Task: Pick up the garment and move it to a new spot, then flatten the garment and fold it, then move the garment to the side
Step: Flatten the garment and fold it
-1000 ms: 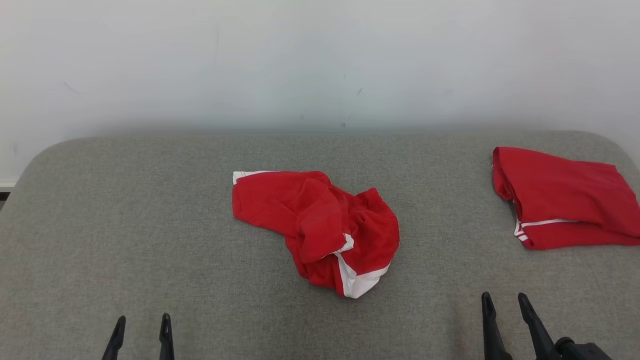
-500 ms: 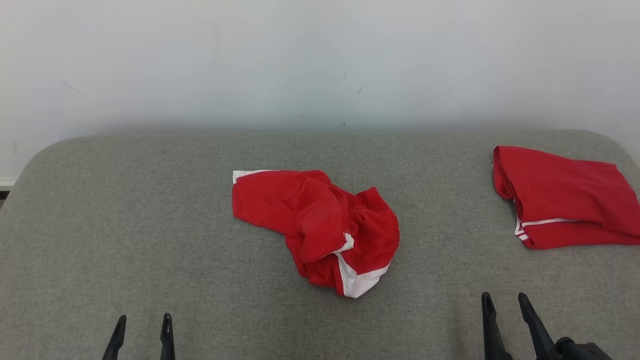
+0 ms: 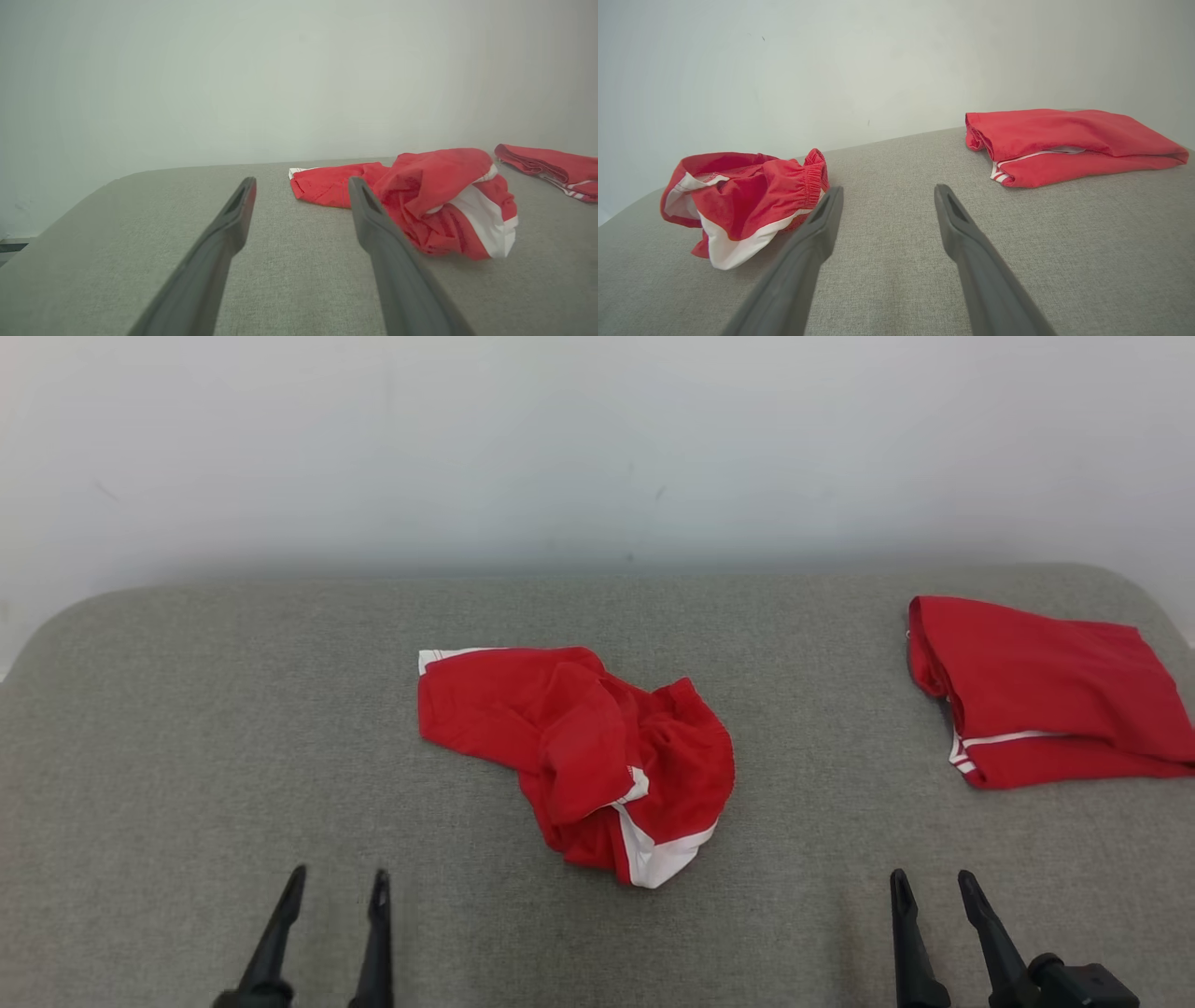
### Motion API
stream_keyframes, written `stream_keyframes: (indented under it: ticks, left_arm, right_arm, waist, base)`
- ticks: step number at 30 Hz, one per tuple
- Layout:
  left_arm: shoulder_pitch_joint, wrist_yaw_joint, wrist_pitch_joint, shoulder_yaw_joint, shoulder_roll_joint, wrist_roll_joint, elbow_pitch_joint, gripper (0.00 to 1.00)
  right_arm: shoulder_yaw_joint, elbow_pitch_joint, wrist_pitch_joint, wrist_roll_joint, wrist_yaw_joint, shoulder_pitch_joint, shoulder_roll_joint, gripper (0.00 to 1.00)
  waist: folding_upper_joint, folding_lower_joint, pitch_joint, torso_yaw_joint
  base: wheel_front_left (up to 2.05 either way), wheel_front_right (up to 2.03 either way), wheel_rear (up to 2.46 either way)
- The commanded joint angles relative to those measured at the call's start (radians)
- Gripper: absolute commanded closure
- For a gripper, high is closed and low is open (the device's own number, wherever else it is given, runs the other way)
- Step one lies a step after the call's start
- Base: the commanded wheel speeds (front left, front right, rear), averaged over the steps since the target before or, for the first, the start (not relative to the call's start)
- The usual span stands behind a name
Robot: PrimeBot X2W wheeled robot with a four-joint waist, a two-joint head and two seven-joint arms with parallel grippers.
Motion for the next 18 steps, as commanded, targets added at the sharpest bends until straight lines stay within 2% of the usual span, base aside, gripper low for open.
stream_keyframes:
  ticks: [1,12,18]
  left_arm:
    - [-0.029,-0.001,-0.003,-0.016,0.011,-0.01,0.009,0.0]
    - [-0.256,-0.001,-0.003,-0.264,0.084,-0.053,0.095,0.0]
    - [-0.328,0.0,-0.003,-0.323,0.107,-0.053,0.174,0.0]
  right_arm:
    - [0.003,0.001,0.0,0.006,0.0,-0.003,0.0,0.0]
    - [0.003,-0.005,0.0,0.027,0.0,-0.047,0.0,0.0]
    - [0.005,-0.005,0.0,0.044,0.0,-0.066,0.0,0.0]
  waist:
    - [0.0,0.0,0.009,-0.014]
    - [0.0,0.0,0.087,-0.123]
    - [0.0,0.0,0.123,-0.178]
  base:
    - [0.0,0.0,0.0]
    - [0.0,0.0,0.0]
    - [0.0,0.0,0.0]
